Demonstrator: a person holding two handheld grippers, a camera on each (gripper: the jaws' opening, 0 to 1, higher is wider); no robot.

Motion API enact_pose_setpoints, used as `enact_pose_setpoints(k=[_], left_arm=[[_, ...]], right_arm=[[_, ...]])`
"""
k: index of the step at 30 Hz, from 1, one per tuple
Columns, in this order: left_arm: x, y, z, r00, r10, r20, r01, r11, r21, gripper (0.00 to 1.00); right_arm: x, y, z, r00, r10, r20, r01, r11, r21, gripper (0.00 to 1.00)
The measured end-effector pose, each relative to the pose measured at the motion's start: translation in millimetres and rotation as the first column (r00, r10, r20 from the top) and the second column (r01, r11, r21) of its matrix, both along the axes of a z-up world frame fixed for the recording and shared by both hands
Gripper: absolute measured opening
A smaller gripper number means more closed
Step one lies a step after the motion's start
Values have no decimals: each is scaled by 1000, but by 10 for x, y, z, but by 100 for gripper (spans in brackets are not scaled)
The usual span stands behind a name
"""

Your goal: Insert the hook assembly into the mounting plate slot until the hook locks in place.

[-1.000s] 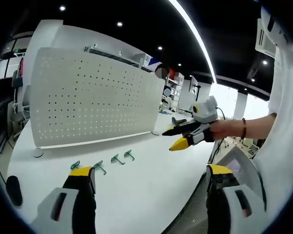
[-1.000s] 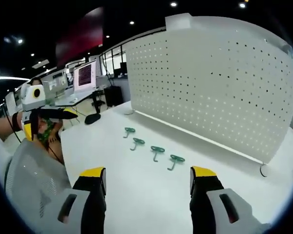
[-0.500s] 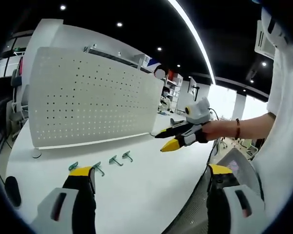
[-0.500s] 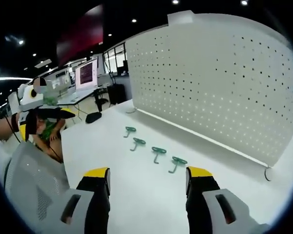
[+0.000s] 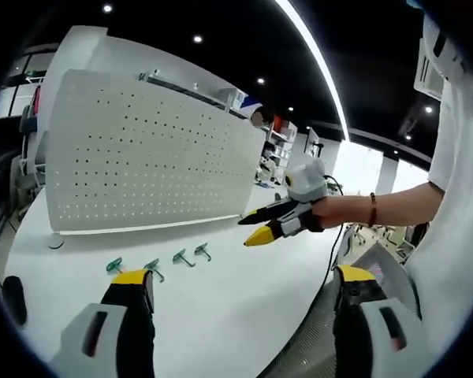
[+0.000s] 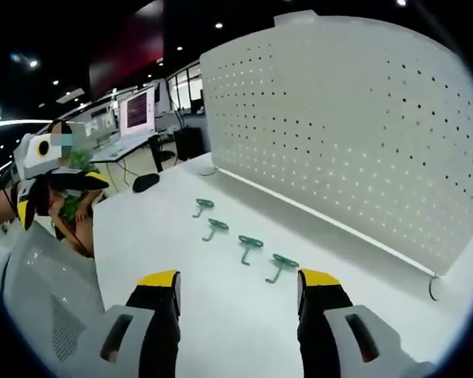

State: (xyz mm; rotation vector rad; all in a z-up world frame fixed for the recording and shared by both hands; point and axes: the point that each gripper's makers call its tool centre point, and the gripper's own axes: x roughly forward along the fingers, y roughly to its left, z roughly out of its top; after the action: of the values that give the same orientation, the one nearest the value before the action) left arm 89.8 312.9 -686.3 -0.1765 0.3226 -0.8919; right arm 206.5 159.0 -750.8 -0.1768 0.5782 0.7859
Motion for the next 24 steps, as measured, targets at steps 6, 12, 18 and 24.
enact_pose_setpoints(k=[6, 12, 18, 24], left_arm=[[8, -13, -26, 1000, 0, 1, 0, 1000, 15, 97], [-5, -41, -20, 1000, -6, 2, 6, 1000, 12, 97], [-45, -54, -68, 1000, -14, -5, 14, 1000, 23, 96], [-32, -65, -58, 1000, -14, -9, 14, 1000, 24, 96]], right_arm=[[28, 6, -69, 1000, -2, -25, 2, 1000, 4, 60], [67, -8, -134, 999, 4, -37, -5, 1000, -13, 59], [79, 13, -181, 999, 10, -48, -11, 1000, -20, 58], [125, 45, -243, 998, 18, -58, -20, 999, -34, 57]])
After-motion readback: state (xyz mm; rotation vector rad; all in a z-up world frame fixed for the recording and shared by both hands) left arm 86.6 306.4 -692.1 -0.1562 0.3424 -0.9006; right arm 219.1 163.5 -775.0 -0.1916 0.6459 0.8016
